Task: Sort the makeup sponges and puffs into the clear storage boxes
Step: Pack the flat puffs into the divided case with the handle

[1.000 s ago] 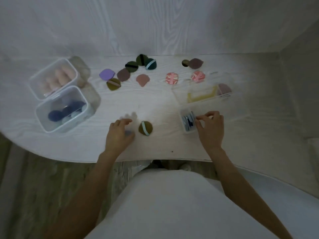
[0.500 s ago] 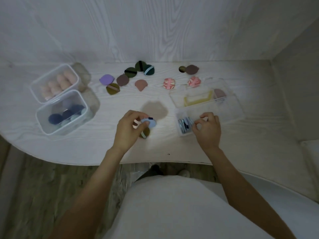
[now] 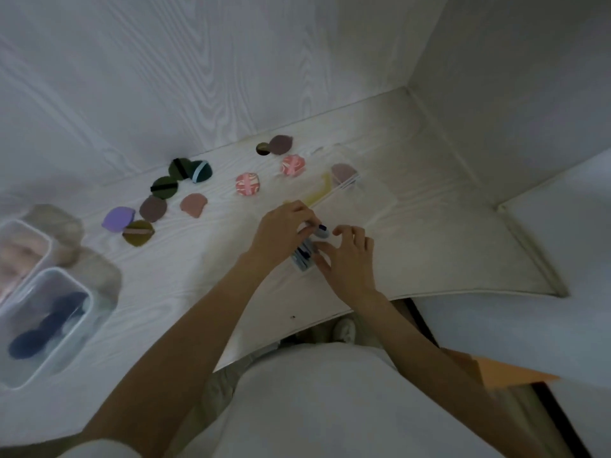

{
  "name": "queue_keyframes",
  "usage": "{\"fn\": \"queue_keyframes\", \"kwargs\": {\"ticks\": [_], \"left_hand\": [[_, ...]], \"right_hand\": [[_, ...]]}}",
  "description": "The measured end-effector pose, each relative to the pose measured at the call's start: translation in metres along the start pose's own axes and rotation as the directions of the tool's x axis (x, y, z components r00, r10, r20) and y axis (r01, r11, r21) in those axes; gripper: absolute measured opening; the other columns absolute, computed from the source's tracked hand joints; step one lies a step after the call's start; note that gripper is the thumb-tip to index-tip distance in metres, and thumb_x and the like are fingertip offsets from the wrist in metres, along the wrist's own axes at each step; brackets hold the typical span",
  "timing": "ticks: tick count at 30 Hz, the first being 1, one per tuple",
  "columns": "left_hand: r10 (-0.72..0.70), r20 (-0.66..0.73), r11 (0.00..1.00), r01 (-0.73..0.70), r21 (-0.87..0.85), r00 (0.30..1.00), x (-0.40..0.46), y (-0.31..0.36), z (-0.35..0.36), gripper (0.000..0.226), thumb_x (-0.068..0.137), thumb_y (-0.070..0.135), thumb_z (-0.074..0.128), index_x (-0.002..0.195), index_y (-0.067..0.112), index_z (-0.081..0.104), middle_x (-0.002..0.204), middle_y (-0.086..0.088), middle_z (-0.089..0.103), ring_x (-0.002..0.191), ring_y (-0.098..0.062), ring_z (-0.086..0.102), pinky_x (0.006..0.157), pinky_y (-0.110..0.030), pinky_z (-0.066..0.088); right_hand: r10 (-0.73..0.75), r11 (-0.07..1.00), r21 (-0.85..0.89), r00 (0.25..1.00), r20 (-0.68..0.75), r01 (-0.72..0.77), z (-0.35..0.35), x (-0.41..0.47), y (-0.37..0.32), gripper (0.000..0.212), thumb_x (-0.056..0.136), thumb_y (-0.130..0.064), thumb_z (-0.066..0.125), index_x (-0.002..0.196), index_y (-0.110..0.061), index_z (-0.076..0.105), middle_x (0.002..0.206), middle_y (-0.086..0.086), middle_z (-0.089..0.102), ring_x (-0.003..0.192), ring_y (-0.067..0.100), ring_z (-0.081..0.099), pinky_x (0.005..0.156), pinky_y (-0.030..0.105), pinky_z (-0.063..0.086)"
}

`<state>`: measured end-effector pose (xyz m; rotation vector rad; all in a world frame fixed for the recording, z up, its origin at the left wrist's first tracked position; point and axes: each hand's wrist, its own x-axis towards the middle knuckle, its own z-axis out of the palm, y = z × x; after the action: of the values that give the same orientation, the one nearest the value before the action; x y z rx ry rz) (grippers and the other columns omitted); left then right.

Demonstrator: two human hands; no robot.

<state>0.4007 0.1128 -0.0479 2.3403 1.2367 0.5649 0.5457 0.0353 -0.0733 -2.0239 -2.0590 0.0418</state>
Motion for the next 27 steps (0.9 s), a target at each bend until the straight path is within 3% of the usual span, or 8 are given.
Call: {"fn": "queue_keyframes", "kwargs": {"ticks": [5, 9, 13, 18, 21, 24, 27], "left_hand": [[0.018, 0.046, 0.999, -0.02, 0.041, 0.999, 0.011, -0.003, 0.0, 0.007, 0.078, 0.015, 0.071, 0.084, 0.014, 0.074, 0.085, -0.005, 0.068, 0.07, -0.024, 0.064, 0.061, -0.024, 0.042], [0.074, 0.09, 0.995, -0.08, 0.056, 0.993, 0.01, -0.015, -0.006, 0.005, 0.08, 0.018, 0.069, 0.083, 0.016, 0.073, 0.085, -0.001, 0.069, 0.07, -0.02, 0.064, 0.061, -0.024, 0.043], [0.017, 0.113, 0.999, -0.022, 0.039, 0.993, 0.008, -0.017, -0.001, 0.007, 0.079, 0.02, 0.07, 0.083, 0.016, 0.074, 0.083, -0.003, 0.068, 0.072, -0.021, 0.064, 0.061, -0.025, 0.041], [0.03, 0.256, 0.997, -0.046, 0.058, 0.966, 0.008, -0.007, 0.014, 0.016, 0.088, 0.022, 0.06, 0.096, 0.018, 0.074, 0.099, -0.002, 0.069, 0.086, -0.02, 0.064, 0.064, -0.022, 0.036], [0.036, 0.312, 0.988, -0.08, 0.131, 0.949, 0.006, -0.009, 0.015, 0.024, 0.093, 0.021, 0.05, 0.106, 0.022, 0.07, 0.105, 0.0, 0.069, 0.094, -0.02, 0.062, 0.075, -0.026, 0.037], [0.07, 0.278, 0.964, -0.137, 0.229, 0.958, 0.001, -0.013, 0.013, 0.027, 0.093, 0.021, 0.046, 0.109, 0.027, 0.067, 0.103, 0.002, 0.069, 0.101, -0.017, 0.059, 0.09, -0.031, 0.026], [0.069, 0.287, 0.97, -0.131, 0.204, 0.955, -0.003, -0.017, 0.014, 0.028, 0.095, 0.021, 0.044, 0.113, 0.022, 0.064, 0.112, 0.001, 0.067, 0.109, -0.017, 0.056, 0.097, -0.032, 0.025]], "right_hand": [[0.017, 1.0, 0.019, 0.999, -0.031, -0.016, 0.001, -0.001, -0.004, 0.015, 0.072, -0.03, 0.076, 0.087, -0.025, 0.074, 0.1, 0.011, 0.06, 0.1, 0.025, 0.038, 0.074, 0.033, 0.025], [0.038, 0.999, 0.026, 0.998, -0.052, -0.037, 0.003, -0.002, -0.006, 0.013, 0.072, -0.029, 0.075, 0.084, -0.025, 0.074, 0.1, 0.01, 0.06, 0.1, 0.025, 0.038, 0.075, 0.032, 0.026], [0.048, 0.999, 0.009, 0.997, -0.062, -0.048, 0.004, -0.002, -0.011, 0.012, 0.071, -0.026, 0.076, 0.082, -0.024, 0.073, 0.097, 0.009, 0.059, 0.097, 0.023, 0.038, 0.073, 0.032, 0.027], [0.097, 0.993, 0.069, 0.993, -0.073, -0.092, 0.006, -0.003, -0.01, 0.012, 0.069, -0.026, 0.077, 0.078, -0.02, 0.072, 0.092, 0.009, 0.058, 0.091, 0.023, 0.036, 0.071, 0.029, 0.022], [0.175, 0.971, 0.183, 0.979, -0.103, -0.154, 0.005, -0.003, -0.008, 0.017, 0.07, -0.031, 0.076, 0.081, -0.02, 0.07, 0.092, 0.006, 0.059, 0.091, 0.02, 0.037, 0.072, 0.028, 0.022], [0.238, 0.949, 0.244, 0.96, -0.148, -0.198, 0.004, -0.002, -0.003, 0.015, 0.075, -0.033, 0.07, 0.085, -0.022, 0.069, 0.095, 0.005, 0.06, 0.091, 0.018, 0.039, 0.074, 0.027, 0.024], [0.204, 0.959, 0.235, 0.963, -0.175, -0.16, 0.005, 0.0, 0.001, 0.012, 0.078, -0.024, 0.067, 0.089, -0.023, 0.071, 0.098, 0.006, 0.061, 0.094, 0.02, 0.04, 0.075, 0.028, 0.026]]}}
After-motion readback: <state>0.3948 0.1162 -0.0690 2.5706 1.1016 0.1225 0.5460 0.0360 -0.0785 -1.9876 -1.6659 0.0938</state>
